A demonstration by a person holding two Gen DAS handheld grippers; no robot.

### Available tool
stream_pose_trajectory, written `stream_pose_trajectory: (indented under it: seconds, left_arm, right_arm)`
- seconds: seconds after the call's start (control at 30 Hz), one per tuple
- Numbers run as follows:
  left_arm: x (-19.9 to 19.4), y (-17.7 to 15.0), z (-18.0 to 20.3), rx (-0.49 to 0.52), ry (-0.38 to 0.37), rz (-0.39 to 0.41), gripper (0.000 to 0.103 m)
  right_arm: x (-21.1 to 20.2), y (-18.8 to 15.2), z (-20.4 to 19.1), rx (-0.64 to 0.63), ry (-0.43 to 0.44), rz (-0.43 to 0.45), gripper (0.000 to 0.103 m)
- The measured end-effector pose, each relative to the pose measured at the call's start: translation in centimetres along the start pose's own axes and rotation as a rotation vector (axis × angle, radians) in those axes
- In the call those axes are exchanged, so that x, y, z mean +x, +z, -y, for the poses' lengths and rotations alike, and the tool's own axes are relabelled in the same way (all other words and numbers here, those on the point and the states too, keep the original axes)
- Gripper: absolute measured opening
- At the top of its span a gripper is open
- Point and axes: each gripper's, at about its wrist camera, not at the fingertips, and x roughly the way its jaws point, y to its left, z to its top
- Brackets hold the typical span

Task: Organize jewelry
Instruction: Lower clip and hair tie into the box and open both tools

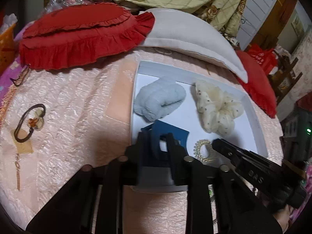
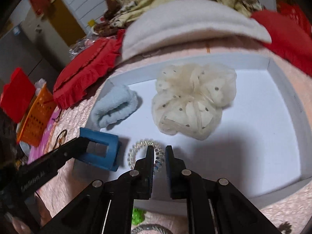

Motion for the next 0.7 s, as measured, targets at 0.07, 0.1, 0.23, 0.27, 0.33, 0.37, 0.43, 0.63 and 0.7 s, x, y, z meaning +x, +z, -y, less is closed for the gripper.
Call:
stream_pose_trajectory:
  seconds: [0.07,0.1,0.23,0.27,0.33,0.37,0.43,0.63,0.7]
  left_arm:
    - [-0.5,-0.1,-0.2,-0.009,-0.022,0.009,0.036]
    - [-1.0,-0.2,-0.2,-0.011,-0.023,0.014,0.036]
    - [-4.1,-0.8,0.0,-0.024,-0.021,0.047,0.036]
    - [-5.2,-1.2,0.1,-0.026,-0.016,0.067,0.036]
    - [-7.5,-2.4,0.2,-0.017,0.008,0.105,0.037]
    - [-8.2,-2.8,0.3,-0.014,0.021,0.117,0.038]
    - [-10.1,-4.5,0.1,-0.014,0.078,0.155,0.043]
    - [-12.3,-9.6,-1.3,-0.073,0.189,0.192,0.047]
    - [-12.1,-11.2,-1.8,-0.082,0.215,0.194,0.047]
  right_arm:
    - [-0.3,0.1,0.3,0.006,0.001,0.014,0.034]
    - [-0.8,0.1,0.6,0.011,0.005,0.029,0.041]
    - [-3.4,0.0,0.7,0.002,0.029,0.065,0.041]
    - [-4.2,-0.2,0.7,-0.005,0.039,0.077,0.041]
    - [-6.7,-1.3,0.8,-0.03,0.049,0.107,0.041]
    - [-8.1,-2.0,1.0,-0.04,0.06,0.117,0.041]
    - [-10.4,-3.3,1.8,-0.048,0.066,0.132,0.041]
    - [-14.8,-7.9,5.8,-0.061,-0.064,0.16,0.041]
    - [-15.6,-9.4,7.1,-0.045,-0.077,0.151,0.041]
